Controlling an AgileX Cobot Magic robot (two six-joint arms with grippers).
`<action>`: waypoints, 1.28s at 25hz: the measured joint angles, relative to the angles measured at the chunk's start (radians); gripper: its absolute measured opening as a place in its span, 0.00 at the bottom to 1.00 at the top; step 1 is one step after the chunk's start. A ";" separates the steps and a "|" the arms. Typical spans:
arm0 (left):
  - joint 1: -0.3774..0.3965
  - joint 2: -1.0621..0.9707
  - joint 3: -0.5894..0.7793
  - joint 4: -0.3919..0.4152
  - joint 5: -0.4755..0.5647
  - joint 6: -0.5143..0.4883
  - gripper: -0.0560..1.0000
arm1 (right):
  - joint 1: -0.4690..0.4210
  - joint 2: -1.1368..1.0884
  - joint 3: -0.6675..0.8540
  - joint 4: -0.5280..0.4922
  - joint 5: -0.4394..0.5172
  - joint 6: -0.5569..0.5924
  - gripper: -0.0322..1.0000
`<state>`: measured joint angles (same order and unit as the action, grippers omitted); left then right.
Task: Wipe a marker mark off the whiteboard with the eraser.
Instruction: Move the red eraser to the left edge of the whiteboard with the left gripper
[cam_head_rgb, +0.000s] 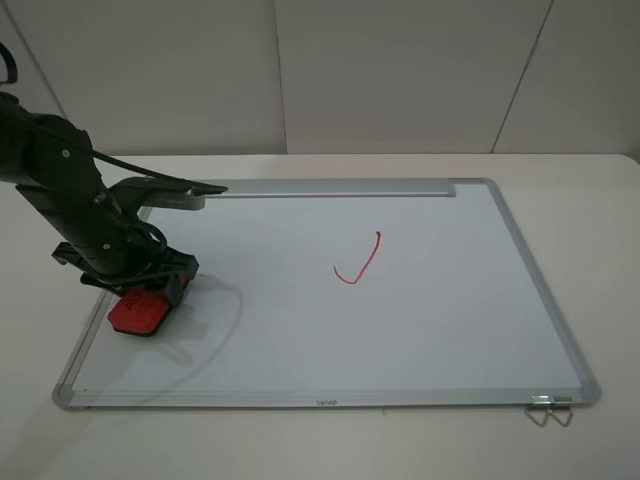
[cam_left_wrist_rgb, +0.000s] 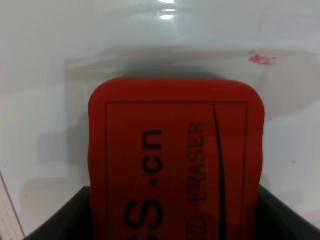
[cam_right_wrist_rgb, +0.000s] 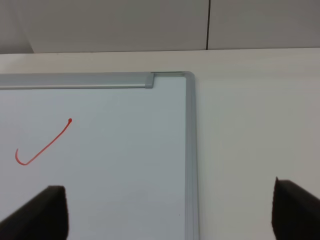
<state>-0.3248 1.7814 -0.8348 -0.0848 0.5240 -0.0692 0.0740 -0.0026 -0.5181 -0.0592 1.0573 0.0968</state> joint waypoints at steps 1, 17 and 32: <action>0.000 -0.021 0.000 0.000 0.003 0.000 0.60 | 0.000 0.000 0.000 0.000 0.000 0.000 0.73; 0.000 -0.165 0.001 0.116 0.071 -0.299 0.60 | 0.000 0.000 0.000 0.000 0.000 0.000 0.73; -0.040 -0.046 0.072 0.188 -0.032 -0.359 0.60 | 0.000 0.000 0.000 0.000 0.000 0.000 0.73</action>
<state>-0.3650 1.7352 -0.7631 0.1030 0.4924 -0.4278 0.0740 -0.0026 -0.5181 -0.0592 1.0573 0.0968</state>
